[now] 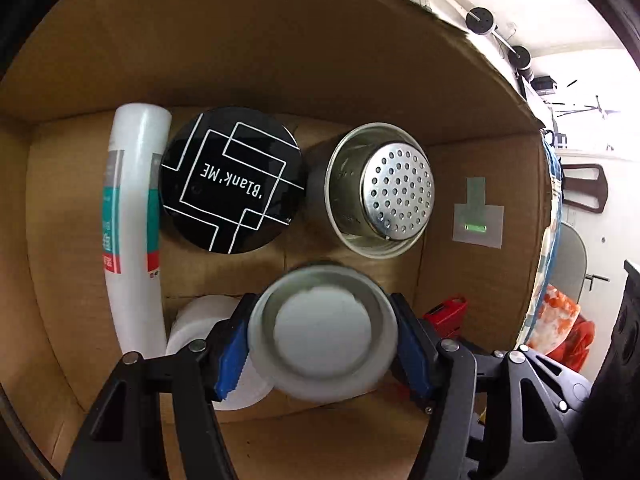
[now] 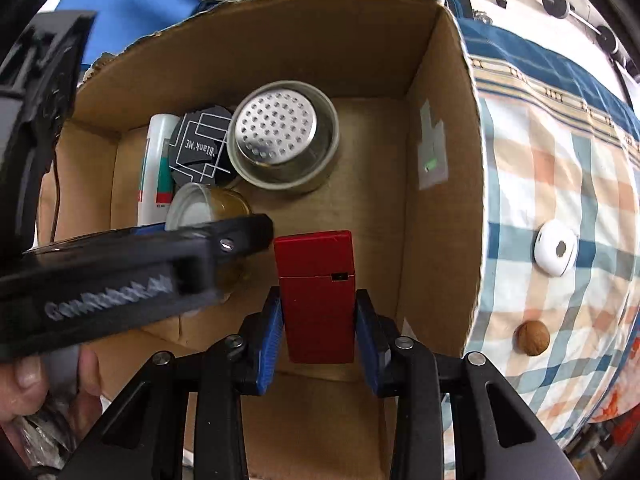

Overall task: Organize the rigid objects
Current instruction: 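Open both tools to release the tape roll and red block, then raise them, then grasp the brown walnut with the right tool, then grasp the white round case with the left tool while the right tool holds the walnut, then carry the white case and walnut into the box with both tools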

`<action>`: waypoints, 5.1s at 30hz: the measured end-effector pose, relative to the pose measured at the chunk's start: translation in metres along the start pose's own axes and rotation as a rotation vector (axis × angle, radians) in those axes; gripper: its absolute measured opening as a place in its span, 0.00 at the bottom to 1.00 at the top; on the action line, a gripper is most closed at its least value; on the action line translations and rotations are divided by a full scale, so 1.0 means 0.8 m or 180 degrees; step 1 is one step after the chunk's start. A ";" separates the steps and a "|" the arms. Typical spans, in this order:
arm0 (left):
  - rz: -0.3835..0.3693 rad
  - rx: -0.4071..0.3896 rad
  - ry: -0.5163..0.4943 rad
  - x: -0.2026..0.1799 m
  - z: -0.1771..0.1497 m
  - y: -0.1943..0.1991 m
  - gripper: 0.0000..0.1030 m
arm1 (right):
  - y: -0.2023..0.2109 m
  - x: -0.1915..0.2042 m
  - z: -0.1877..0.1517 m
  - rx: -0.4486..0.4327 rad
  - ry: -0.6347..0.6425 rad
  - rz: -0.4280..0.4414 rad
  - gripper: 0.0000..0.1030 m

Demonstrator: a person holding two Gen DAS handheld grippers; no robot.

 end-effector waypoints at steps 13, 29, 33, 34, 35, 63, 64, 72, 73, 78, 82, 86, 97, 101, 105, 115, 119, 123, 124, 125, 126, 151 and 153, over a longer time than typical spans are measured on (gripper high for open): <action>0.0434 -0.0334 -0.0047 -0.029 -0.021 0.061 0.90 | 0.028 0.001 -0.008 -0.0119 0.0000 -0.0047 0.71; 0.1120 -0.0854 -0.0113 -0.042 -0.087 0.137 0.90 | 0.085 -0.002 -0.045 -0.0320 0.0171 -0.0041 0.87; 0.1216 -0.0907 -0.0113 -0.046 -0.102 0.148 0.90 | 0.090 0.003 -0.052 -0.0346 0.0191 -0.0011 0.87; 0.1223 -0.0923 -0.0115 -0.048 -0.107 0.152 0.90 | 0.091 0.003 -0.053 -0.0351 0.0197 0.0004 0.87; 0.1233 -0.0937 -0.0118 -0.049 -0.110 0.154 0.90 | 0.092 0.004 -0.055 -0.0352 0.0208 0.0021 0.87; 0.2365 -0.1095 -0.0774 -0.240 -0.067 0.048 0.90 | 0.024 -0.277 -0.040 -0.0093 -0.0853 0.0093 0.86; 0.2408 -0.1041 -0.0780 -0.240 -0.063 0.039 0.90 | 0.011 -0.280 -0.039 -0.0038 -0.0880 0.0104 0.82; 0.2584 -0.0857 -0.0878 -0.249 -0.049 0.007 0.90 | -0.043 -0.300 -0.032 0.0087 -0.0942 0.0129 0.40; 0.2583 -0.0854 -0.0885 -0.252 -0.046 0.006 0.90 | -0.040 -0.301 -0.032 0.0092 -0.0900 0.0114 0.40; 0.2533 -0.0917 -0.0979 -0.283 -0.028 0.004 0.90 | -0.005 -0.335 -0.017 -0.0078 -0.0810 -0.0045 0.40; 0.2346 -0.0881 -0.1049 -0.314 0.000 -0.013 0.90 | 0.022 -0.382 0.007 -0.0186 -0.0905 -0.0142 0.40; 0.2122 -0.0654 -0.1128 -0.335 0.032 -0.052 0.90 | 0.035 -0.425 0.032 -0.0232 -0.1000 -0.0245 0.40; 0.1365 0.0103 -0.1000 -0.332 0.076 -0.179 0.90 | 0.025 -0.467 0.064 -0.0169 -0.1077 -0.0281 0.40; 0.1380 0.0180 -0.1074 -0.338 0.084 -0.206 0.90 | 0.015 -0.474 0.074 -0.0149 -0.1059 -0.0363 0.40; 0.1409 0.0253 -0.1146 -0.345 0.086 -0.226 0.55 | -0.005 -0.466 0.072 -0.0127 -0.1039 -0.0415 0.41; 0.1406 0.0114 -0.1168 -0.346 0.059 -0.224 0.54 | -0.035 -0.435 0.054 -0.0139 -0.0937 -0.0595 0.41; 0.1401 0.0137 -0.1166 -0.343 0.062 -0.221 0.54 | -0.040 -0.436 0.063 -0.0115 -0.0975 -0.0567 0.41; 0.1420 0.0112 -0.1195 -0.348 0.068 -0.217 0.52 | -0.037 -0.436 0.067 -0.0115 -0.0965 -0.0562 0.40; 0.1416 0.0105 -0.1189 -0.349 0.068 -0.216 0.52 | -0.035 -0.436 0.070 -0.0118 -0.0956 -0.0562 0.40; 0.1409 0.0096 -0.1181 -0.348 0.072 -0.217 0.52 | -0.034 -0.438 0.069 -0.0124 -0.0950 -0.0561 0.40; 0.1404 0.0085 -0.1174 -0.348 0.071 -0.215 0.52 | -0.025 -0.452 0.068 -0.0128 -0.0945 -0.0554 0.40; 0.0978 -0.0388 -0.1225 -0.357 -0.006 -0.079 0.52 | 0.064 -0.425 0.000 -0.0386 -0.0610 -0.0136 0.40; 0.0945 -0.0466 -0.1236 -0.351 -0.015 -0.058 0.52 | 0.080 -0.412 -0.004 -0.0440 -0.0538 -0.0104 0.40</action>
Point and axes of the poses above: each gripper's, at about its wrist camera, not at the fingertips, and y roughly against the way its jaws point, x to its left, z to its top, the point moved 1 cm from there along -y, roughly the way its jaws point, and after that the axes turned 12 degrees about -y, right-handed, at the moved point
